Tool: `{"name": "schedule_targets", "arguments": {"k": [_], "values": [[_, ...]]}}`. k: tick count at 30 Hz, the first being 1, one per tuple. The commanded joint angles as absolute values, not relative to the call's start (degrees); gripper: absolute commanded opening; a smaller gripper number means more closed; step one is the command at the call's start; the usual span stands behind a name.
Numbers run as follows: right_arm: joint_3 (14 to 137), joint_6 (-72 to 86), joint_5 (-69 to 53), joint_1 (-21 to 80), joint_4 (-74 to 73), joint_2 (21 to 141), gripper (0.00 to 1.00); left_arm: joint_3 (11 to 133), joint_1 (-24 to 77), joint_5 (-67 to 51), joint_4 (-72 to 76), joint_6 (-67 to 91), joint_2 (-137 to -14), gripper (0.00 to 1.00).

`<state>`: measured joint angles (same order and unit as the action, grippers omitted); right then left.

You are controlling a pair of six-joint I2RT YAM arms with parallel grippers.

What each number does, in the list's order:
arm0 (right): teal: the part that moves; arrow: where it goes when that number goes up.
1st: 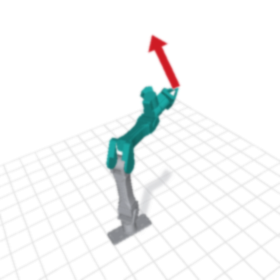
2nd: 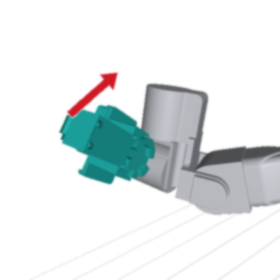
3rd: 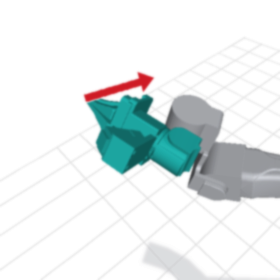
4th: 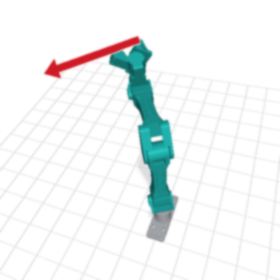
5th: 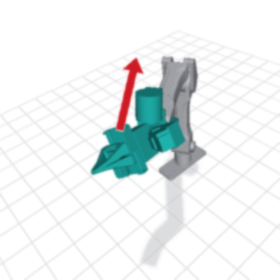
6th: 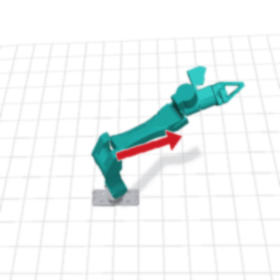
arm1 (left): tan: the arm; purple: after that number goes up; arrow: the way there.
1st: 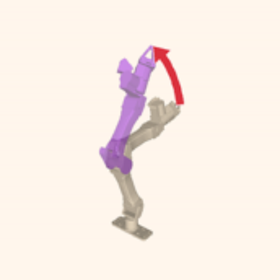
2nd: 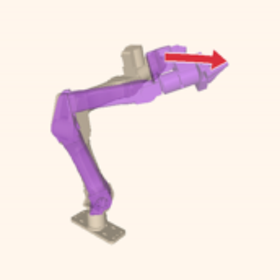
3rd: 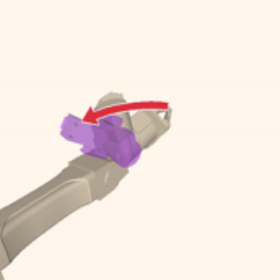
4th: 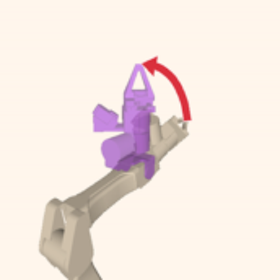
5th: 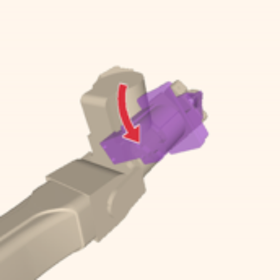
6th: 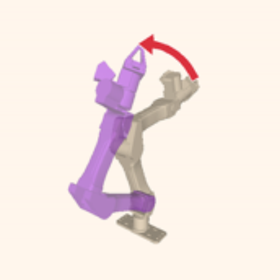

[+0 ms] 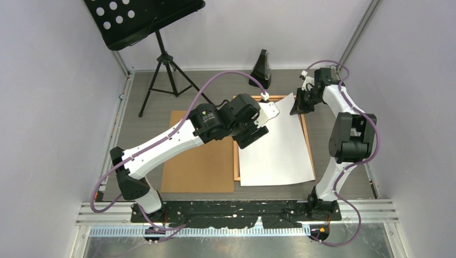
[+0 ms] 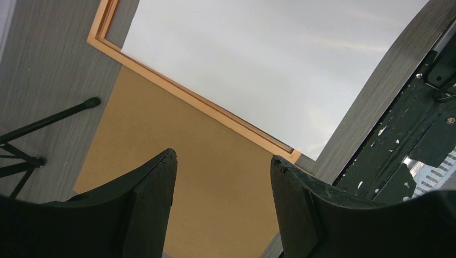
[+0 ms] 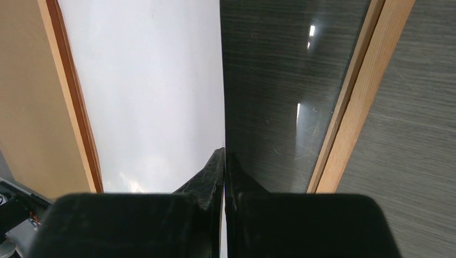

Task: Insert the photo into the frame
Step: Turn over the photo from the photo frame.

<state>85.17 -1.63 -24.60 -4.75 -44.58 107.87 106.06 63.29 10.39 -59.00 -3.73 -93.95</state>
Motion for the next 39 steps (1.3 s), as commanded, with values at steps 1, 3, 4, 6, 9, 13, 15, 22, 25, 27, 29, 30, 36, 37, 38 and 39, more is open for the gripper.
{"name": "schedule_targets", "arguments": {"k": [1, 3, 4, 6, 9, 13, 15, 22, 25, 27, 29, 30, 36, 37, 38, 39], "values": [[87.54, -0.35, -26.79, -5.14, -41.09, 108.53, 0.05, 106.38, 63.06, 9.44, -58.85, -4.76, -92.99, 0.64], [87.28, 1.87, -27.08, -5.29, -39.38, 108.62, 0.05, 106.27, 63.07, 9.34, -58.81, -4.86, -92.96, 0.64], [87.19, 2.38, -27.25, -5.52, -38.15, 108.63, 0.05, 106.22, 63.05, 9.36, -58.81, -4.95, -92.98, 0.64], [87.19, 3.81, -27.6, -5.86, -36.61, 108.84, 0.05, 106.02, 63.06, 9.43, -58.83, -4.97, -92.91, 0.64], [87.4, 4.84, -28.02, -6.13, -34.7, 109.28, 0.05, 105.93, 63.05, 9.32, -58.79, -4.93, -92.9, 0.64], [88.31, 5.47, -28.35, -6.31, -33.78, 110.28, 0.05, 105.91, 63.08, 9.33, -58.83, -5.12, -93.05, 0.64], [88.44, 5.65, -28.47, -6.37, -33.27, 110.68, 0.05, 105.95, 63.08, 9.44, -58.8, -5.2, -93.08, 0.64], [89.9, 4.77, -29.4, -6.42, -32.93, 112.48, 0.06, 105.96, 63.05, 9.32, -58.9, -5.4, -93.27, 0.64], [89.83, 4.35, -29.91, -6.37, -33.01, 112.73, 0.05, 106.08, 63.05, 9.25, -58.9, -5.47, -93.49, 0.64], [89.74, 3.87, -29.97, -6.41, -32.98, 112.92, 0.05, 106.33, 63.05, 9.13, -59.0, -5.44, -93.83, 0.63], [89.17, 3.83, -29.94, -6.42, -32.77, 113.0, 0.05, 106.58, 63.02, 9.14, -59.17, -5.43, -94.08, 0.63], [88.79, 4.25, -30.01, -6.42, -32.19, 112.91, 0.05, 106.61, 63.05, 9.07, -59.19, -5.45, -94.12, 0.63], [84.94, 6.58, -29.76, -6.41, -28.33, 111.51, 0.05, 106.74, 63.1, 9.05, -59.17, -5.36, -94.22, 0.63], [84.65, 6.79, -29.76, -6.41, -28.14, 111.46, 0.05, 106.68, 63.03, 9.05, -59.22, -5.28, -94.22, 0.63], [84.6, 6.91, -29.82, -6.42, -27.89, 111.5, 0.05, 106.56, 63.1, 9.05, -59.2, -5.29, -94.12, 0.63], [84.45, 7.18, -29.98, -6.42, -27.79, 111.7, 0.05, 106.52, 63.08, 9.06, -59.23, -5.29, -94.09, 0.63]]}}
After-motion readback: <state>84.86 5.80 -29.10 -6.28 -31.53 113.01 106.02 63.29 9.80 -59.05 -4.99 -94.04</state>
